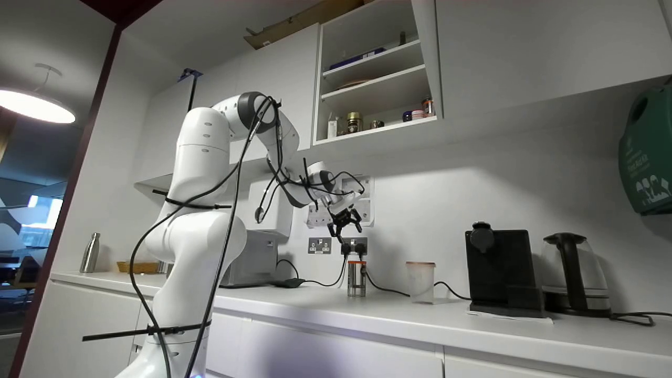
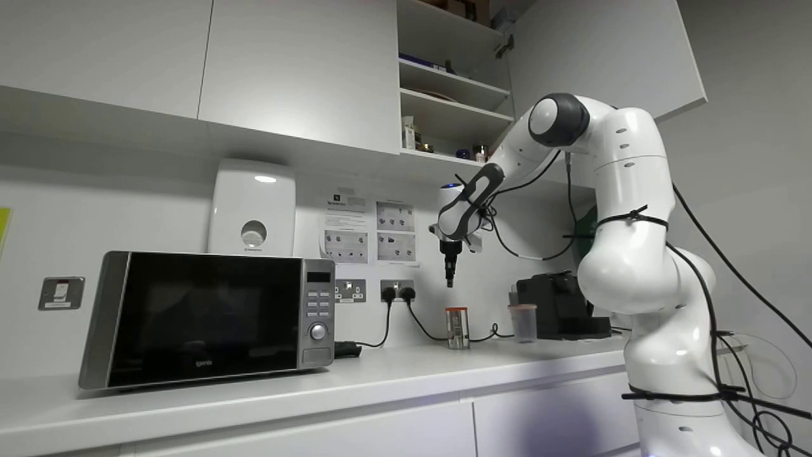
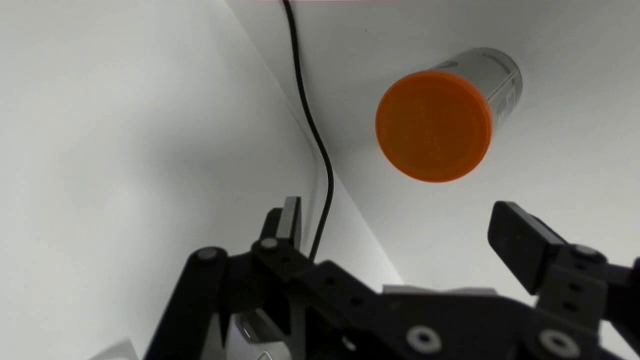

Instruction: Turn on the wall socket on the right

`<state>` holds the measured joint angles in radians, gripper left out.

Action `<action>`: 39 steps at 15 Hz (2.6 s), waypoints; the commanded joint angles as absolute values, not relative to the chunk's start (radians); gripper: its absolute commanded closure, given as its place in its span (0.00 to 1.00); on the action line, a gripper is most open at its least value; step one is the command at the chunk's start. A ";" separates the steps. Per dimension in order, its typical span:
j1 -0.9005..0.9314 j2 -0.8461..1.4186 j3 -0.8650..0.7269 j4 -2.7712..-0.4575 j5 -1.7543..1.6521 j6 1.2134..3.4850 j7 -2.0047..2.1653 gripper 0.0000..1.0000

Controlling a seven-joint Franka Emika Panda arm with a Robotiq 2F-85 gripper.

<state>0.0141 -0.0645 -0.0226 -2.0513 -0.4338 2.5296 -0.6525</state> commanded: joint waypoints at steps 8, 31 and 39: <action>0.009 -0.070 -0.027 -2.066 -0.337 2.554 -0.843 0.00; 0.139 0.200 -0.012 -1.802 -1.832 2.641 0.276 0.00; 0.175 0.236 -0.014 -1.875 -2.077 2.417 0.651 0.00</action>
<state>0.1462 0.2369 -0.0136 -1.8632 -1.9162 2.5456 0.5019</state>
